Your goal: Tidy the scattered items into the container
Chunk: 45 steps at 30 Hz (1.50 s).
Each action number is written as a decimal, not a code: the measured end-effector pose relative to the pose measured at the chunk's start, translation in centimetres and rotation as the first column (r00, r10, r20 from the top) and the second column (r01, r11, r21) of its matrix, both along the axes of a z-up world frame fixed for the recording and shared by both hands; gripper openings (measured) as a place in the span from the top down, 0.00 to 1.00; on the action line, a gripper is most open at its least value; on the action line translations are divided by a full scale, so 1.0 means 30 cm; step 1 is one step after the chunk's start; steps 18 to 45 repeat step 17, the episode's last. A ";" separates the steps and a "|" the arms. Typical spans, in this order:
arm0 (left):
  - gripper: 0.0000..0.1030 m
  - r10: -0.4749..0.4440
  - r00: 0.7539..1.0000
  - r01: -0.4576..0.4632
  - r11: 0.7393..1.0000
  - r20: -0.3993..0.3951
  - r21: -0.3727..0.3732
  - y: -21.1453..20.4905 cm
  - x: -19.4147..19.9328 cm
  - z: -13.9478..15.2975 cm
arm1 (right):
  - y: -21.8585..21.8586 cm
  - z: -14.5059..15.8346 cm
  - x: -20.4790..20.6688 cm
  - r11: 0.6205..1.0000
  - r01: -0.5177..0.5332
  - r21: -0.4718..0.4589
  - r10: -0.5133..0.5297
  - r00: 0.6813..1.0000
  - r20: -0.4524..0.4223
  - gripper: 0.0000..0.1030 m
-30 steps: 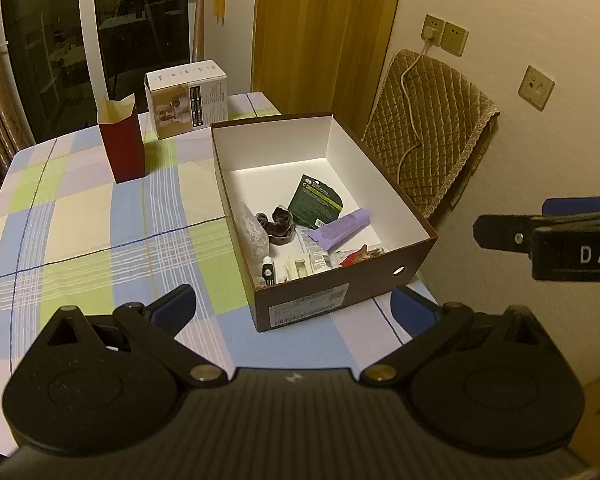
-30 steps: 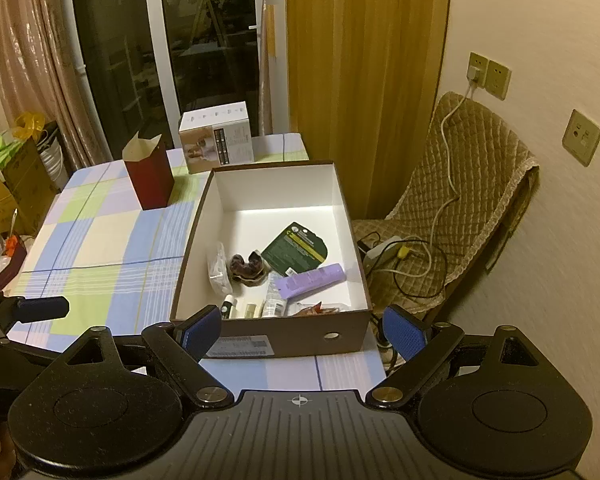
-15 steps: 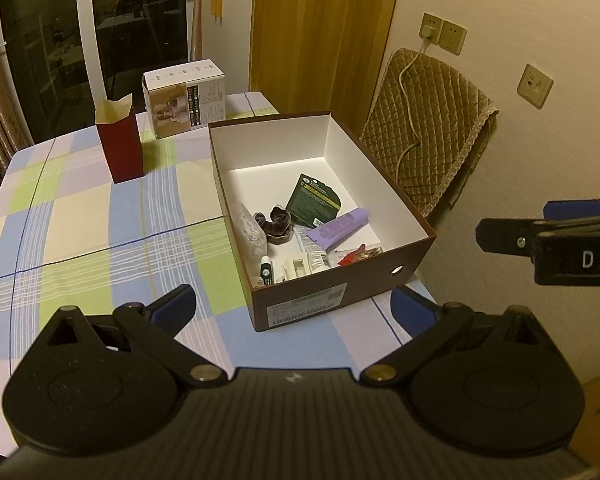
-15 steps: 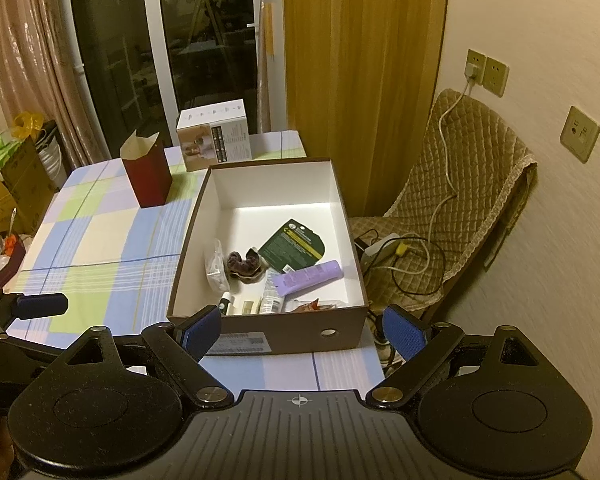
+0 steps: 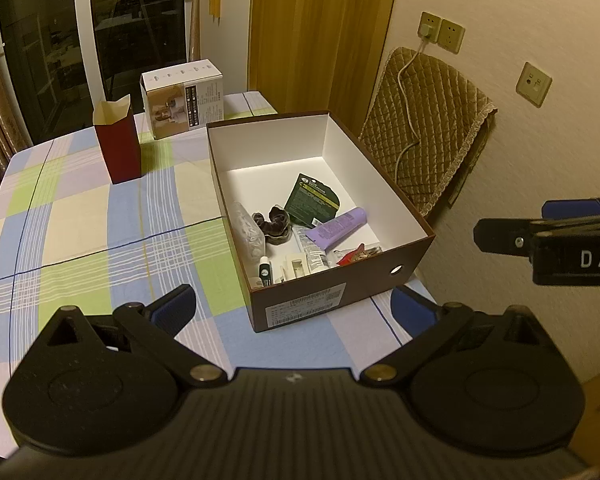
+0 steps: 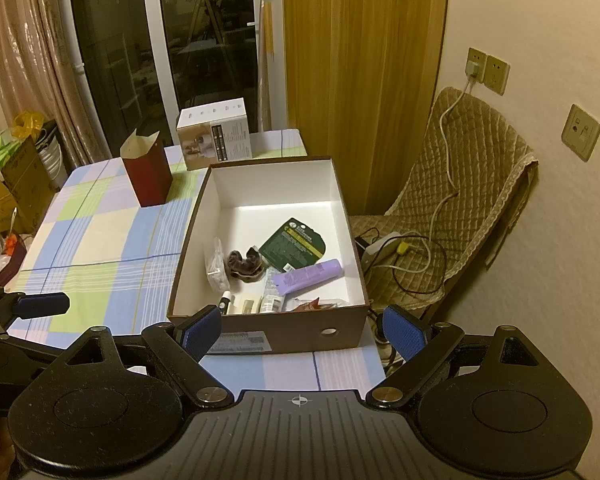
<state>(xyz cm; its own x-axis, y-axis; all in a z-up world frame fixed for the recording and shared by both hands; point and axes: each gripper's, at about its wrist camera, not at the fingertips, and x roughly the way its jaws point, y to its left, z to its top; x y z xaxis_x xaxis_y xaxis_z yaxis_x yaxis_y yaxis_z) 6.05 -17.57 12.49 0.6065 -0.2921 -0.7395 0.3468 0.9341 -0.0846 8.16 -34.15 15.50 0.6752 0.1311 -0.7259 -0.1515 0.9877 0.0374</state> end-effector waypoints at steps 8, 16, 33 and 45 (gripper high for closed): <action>0.01 0.000 1.000 0.000 1.000 -0.013 0.001 0.000 0.007 -0.018 | 0.000 -0.014 -0.003 1.000 0.004 0.004 -0.004 1.000 -0.012 0.10; 0.01 -0.009 1.000 0.009 1.000 0.009 -0.014 0.001 -0.006 -0.029 | -0.009 -0.023 -0.003 1.000 0.010 0.005 -0.010 1.000 -0.023 0.10; 0.01 -0.006 1.000 0.006 1.000 0.011 -0.012 0.001 -0.007 -0.029 | -0.010 -0.025 -0.003 1.000 0.011 0.005 -0.011 1.000 -0.024 0.10; 0.01 -0.006 1.000 0.006 1.000 0.011 -0.012 0.001 -0.007 -0.029 | -0.010 -0.025 -0.003 1.000 0.011 0.005 -0.011 1.000 -0.024 0.10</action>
